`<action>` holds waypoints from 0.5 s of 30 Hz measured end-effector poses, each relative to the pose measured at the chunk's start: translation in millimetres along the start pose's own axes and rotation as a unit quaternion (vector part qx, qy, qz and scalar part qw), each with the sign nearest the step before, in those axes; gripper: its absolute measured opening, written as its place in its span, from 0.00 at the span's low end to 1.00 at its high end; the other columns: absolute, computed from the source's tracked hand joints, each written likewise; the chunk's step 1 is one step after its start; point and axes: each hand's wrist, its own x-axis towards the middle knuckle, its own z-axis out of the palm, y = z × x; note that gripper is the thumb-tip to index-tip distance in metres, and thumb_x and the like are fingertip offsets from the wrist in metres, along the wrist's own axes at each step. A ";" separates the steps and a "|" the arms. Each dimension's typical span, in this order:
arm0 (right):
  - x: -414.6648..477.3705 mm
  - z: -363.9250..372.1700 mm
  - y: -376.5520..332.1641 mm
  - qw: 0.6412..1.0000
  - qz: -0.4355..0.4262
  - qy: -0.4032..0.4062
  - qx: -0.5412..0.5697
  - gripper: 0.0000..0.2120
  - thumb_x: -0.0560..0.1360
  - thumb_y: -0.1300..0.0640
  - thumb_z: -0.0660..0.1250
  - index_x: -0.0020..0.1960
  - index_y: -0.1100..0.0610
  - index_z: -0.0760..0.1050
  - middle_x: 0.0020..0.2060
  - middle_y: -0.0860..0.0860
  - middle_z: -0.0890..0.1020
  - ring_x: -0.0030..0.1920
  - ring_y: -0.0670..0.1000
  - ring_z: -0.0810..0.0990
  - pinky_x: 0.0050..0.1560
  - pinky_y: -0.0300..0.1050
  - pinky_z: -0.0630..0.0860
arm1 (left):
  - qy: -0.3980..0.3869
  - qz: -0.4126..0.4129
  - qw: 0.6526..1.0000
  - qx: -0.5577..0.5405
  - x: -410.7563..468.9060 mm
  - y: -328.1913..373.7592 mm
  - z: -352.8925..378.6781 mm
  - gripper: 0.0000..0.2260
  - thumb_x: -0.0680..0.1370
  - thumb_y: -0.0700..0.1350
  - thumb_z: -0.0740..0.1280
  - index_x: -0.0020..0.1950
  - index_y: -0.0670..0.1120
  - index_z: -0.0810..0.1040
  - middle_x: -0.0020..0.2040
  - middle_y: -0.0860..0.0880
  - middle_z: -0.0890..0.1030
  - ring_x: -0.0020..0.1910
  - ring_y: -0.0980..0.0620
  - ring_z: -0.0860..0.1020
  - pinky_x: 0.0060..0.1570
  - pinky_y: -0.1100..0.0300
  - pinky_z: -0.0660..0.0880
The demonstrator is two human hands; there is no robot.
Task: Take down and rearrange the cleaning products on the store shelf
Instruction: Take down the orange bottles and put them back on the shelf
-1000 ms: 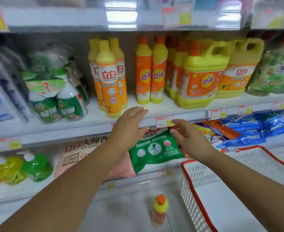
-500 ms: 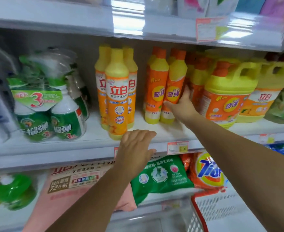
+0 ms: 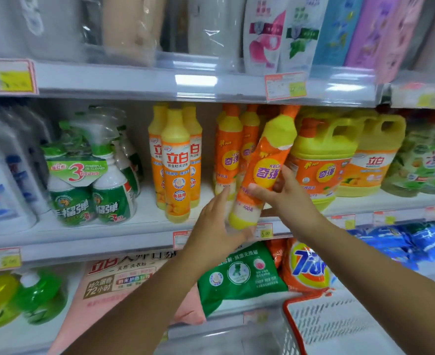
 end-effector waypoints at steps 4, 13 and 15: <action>-54.7 -10.9 -7.9 0.998 0.022 -0.050 0.023 0.26 0.73 0.62 0.74 0.67 0.48 0.69 0.52 0.53 0.85 0.51 0.54 0.86 0.47 0.57 0.84 | -0.111 -0.068 0.986 -0.107 -28.6 39.7 -1.0 0.35 0.71 0.48 0.76 0.73 0.61 0.63 0.64 0.59 0.78 0.59 0.62 0.78 0.62 0.54 0.77; -122.1 -42.7 -50.6 0.997 -0.064 -0.012 -0.031 0.34 0.62 0.46 0.80 0.64 0.40 0.71 0.53 0.44 0.83 0.53 0.46 0.83 0.48 0.45 0.80 | -0.136 -0.054 0.989 -0.013 -102.5 63.5 11.8 0.38 0.62 0.49 0.82 0.68 0.58 0.69 0.59 0.60 0.79 0.55 0.64 0.78 0.57 0.61 0.78; -132.7 -40.5 -47.9 0.997 -0.070 -0.003 -0.027 0.28 0.64 0.48 0.79 0.60 0.42 0.72 0.51 0.43 0.84 0.53 0.45 0.83 0.53 0.48 0.81 | -0.128 -0.036 0.991 0.002 -109.5 64.8 21.2 0.41 0.58 0.54 0.82 0.68 0.62 0.68 0.62 0.59 0.77 0.60 0.60 0.77 0.59 0.54 0.78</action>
